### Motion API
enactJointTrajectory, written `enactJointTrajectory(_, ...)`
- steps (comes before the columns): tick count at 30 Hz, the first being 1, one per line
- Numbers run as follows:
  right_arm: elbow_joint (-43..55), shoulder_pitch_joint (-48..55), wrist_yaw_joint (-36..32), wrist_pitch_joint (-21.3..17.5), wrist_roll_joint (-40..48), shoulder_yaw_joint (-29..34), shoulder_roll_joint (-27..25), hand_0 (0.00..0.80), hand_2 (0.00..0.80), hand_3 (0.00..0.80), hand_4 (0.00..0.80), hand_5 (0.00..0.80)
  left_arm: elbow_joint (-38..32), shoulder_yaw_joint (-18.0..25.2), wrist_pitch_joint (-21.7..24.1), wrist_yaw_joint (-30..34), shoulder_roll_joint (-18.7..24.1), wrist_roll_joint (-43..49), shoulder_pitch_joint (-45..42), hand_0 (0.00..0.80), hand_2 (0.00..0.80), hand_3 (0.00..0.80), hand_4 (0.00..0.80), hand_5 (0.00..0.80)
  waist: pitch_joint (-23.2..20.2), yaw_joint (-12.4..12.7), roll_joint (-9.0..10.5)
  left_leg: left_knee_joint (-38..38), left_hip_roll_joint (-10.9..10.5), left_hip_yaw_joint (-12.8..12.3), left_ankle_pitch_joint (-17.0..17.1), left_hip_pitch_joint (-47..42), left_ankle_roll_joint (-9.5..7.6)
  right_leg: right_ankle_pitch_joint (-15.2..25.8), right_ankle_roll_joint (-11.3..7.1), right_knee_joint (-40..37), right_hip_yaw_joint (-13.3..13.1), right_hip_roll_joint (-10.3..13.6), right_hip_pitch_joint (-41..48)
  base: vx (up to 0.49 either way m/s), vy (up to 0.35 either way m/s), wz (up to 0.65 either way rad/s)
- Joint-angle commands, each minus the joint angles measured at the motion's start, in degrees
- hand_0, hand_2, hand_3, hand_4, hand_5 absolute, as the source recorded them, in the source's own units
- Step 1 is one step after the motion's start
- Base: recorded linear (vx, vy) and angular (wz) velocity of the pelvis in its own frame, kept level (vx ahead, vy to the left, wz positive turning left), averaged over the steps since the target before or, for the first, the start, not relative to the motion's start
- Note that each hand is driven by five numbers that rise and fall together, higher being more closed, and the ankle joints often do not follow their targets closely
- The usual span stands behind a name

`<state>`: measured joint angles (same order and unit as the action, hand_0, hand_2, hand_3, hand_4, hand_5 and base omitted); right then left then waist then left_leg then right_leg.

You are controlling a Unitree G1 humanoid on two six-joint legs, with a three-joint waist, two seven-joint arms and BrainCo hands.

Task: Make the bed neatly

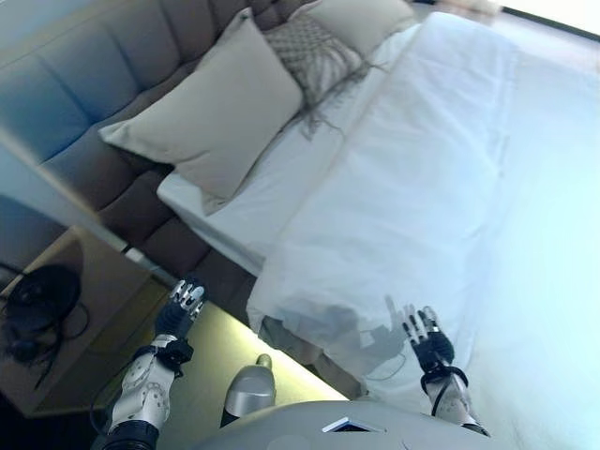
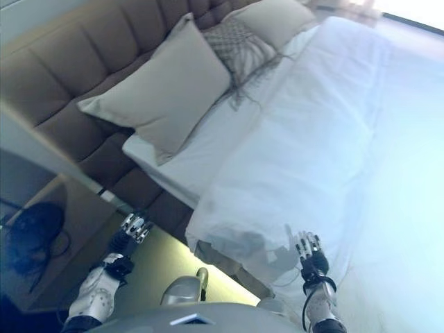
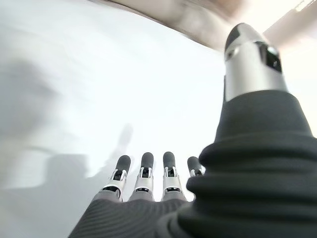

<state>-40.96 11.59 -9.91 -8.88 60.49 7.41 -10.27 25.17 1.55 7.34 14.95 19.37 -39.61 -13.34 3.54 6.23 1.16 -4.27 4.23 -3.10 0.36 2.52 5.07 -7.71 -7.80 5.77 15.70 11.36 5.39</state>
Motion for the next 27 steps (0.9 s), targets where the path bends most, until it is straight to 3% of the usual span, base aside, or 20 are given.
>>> enactJointTrajectory(1, 2.1, -0.7, -1.2, -3.9, 2.2, 2.0, -2.8, 0.000, 0.000, 0.000, 0.000, 0.000, -2.9, -0.8, 6.1, -2.1, 3.1, 6.6, 3.7, 0.000, 0.000, 0.000, 0.000, 0.000, -0.3, -1.1, -2.20, 2.0, 3.6, -2.1, 1.1, -2.4, 0.03, 6.2, -1.11, -0.4, 0.5, 1.3, -1.5, 0.014, -0.078, -0.28)
enactJointTrajectory(8, -0.4, -1.8, -4.4, -5.6, 2.0, 3.1, -3.9, 0.000, 0.000, 0.000, 0.000, 0.000, -2.0, -7.7, 8.0, -7.7, 6.1, 14.7, 9.7, 0.000, 0.000, 0.000, 0.000, 0.000, 0.8, -3.6, -2.55, 0.5, 4.9, -4.5, 1.0, -0.4, 0.41, 6.9, -1.25, -0.7, -0.4, 1.2, -3.9, -0.046, -0.065, -0.26)
enactJointTrajectory(15, -3.9, -2.8, -6.6, -3.4, 1.4, 2.1, -4.2, 0.000, 0.000, 0.000, 0.000, 0.000, 0.0, -12.9, 9.1, -12.1, 4.7, 18.0, 14.2, 0.000, 0.000, 0.000, 0.000, 0.000, 2.5, -5.5, -2.32, -1.1, 5.9, -5.0, 0.6, 1.7, 0.89, 7.4, -1.73, -0.5, -1.4, 1.4, -6.4, -0.043, -0.040, -0.20)
enactJointTrajectory(18, -5.1, -3.8, -7.2, -3.1, 1.9, 0.7, -4.3, 0.000, 0.000, 0.000, 0.000, 0.000, 0.6, -15.3, 9.5, -16.7, 3.9, 24.6, 16.4, 0.000, 0.000, 0.000, 0.000, 0.000, 3.4, -5.9, -1.98, -2.3, 6.6, -5.3, 0.5, 3.0, 1.14, 7.7, -1.77, -0.2, -1.9, 1.4, -7.6, -0.052, -0.048, -0.10)
enactJointTrajectory(22, -2.1, -7.2, -6.0, -3.8, 3.7, -4.0, -5.4, 0.000, 0.000, 0.000, 0.000, 0.000, 6.9, -19.0, 10.3, -36.8, 5.6, 46.0, 23.6, 0.000, 0.000, 0.000, 0.000, 0.000, 7.5, -7.3, -1.17, -5.8, 7.1, -4.9, 0.1, 7.9, 1.62, 8.0, -1.78, 1.8, -3.6, 1.6, -12.4, -0.224, -0.032, -0.20)
enactJointTrajectory(27, 1.6, -11.6, -5.5, -6.9, 6.7, -10.6, -6.8, 0.000, 0.000, 0.000, 0.000, 0.000, 15.0, -23.5, 8.6, -52.0, 5.4, 55.6, 32.2, 0.000, 0.000, 0.000, 0.000, 0.000, 13.8, -9.5, 0.37, -10.3, 7.6, -4.7, 0.2, 15.6, 1.76, 8.5, -1.20, 5.4, -5.8, 1.4, -20.7, -0.276, 0.008, -0.29)
